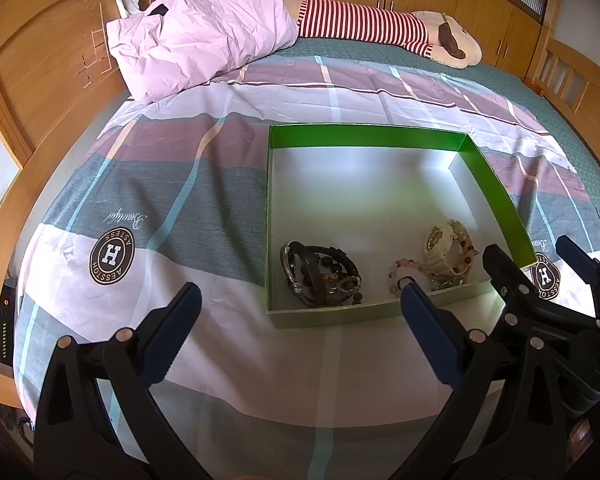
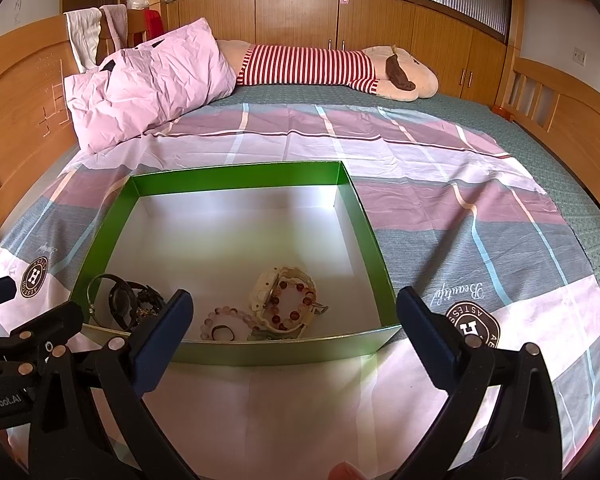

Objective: Organize jewelry

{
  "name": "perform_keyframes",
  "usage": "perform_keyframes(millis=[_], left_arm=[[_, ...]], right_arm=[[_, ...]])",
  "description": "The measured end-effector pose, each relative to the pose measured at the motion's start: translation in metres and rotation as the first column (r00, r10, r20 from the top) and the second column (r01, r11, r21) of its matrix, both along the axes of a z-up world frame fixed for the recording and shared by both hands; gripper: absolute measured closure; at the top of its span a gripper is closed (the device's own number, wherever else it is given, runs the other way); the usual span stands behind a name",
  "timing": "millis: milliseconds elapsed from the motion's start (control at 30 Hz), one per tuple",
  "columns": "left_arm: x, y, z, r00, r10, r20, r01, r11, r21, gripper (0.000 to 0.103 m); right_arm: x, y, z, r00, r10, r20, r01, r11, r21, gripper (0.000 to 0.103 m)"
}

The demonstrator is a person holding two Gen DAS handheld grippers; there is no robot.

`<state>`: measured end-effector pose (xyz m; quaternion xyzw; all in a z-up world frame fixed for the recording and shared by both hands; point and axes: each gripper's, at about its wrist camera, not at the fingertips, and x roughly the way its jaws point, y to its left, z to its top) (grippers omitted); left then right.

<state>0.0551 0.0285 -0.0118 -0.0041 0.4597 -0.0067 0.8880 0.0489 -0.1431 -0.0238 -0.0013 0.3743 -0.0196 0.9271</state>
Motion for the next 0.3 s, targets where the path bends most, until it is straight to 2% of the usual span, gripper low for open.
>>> perform_keyframes(millis=[300], left_arm=[[0.0015, -0.0008, -0.0013, 1.000, -0.003, -0.010, 0.003, 1.000, 0.002, 0.002]], right_arm=[[0.0006, 0.0023, -0.0002, 1.000, -0.003, -0.008, 0.003, 1.000, -0.015, 0.002]])
